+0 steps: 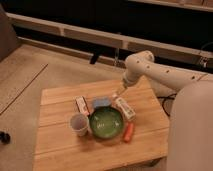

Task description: Stand the bottle upright

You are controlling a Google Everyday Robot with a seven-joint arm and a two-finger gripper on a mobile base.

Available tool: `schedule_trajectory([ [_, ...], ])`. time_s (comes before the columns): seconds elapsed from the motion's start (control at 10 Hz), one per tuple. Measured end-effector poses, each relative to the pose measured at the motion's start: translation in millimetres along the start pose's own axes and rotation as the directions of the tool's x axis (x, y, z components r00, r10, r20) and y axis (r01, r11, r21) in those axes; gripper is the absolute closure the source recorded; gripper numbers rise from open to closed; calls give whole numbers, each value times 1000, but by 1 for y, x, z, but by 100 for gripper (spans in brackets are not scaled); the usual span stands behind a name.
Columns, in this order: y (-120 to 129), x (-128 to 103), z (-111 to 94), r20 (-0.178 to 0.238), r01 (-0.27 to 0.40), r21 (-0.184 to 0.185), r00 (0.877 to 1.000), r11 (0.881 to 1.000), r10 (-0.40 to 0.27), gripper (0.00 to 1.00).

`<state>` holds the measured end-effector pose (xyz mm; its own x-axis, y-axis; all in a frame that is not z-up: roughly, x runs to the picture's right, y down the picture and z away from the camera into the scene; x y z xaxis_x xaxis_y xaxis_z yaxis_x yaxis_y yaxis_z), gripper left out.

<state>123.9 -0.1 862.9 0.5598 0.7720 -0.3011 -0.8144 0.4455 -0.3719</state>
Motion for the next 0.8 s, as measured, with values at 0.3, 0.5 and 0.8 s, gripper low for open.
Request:
schedule_trajectory([
  [0.3, 2, -12, 25, 15, -20, -62, 1000, 998, 21, 35],
  [0.5, 6, -5, 40, -10, -44, -93, 999, 995, 43, 35],
  [0.8, 5, 8, 59, -53, -110, -122, 993, 986, 104, 35],
])
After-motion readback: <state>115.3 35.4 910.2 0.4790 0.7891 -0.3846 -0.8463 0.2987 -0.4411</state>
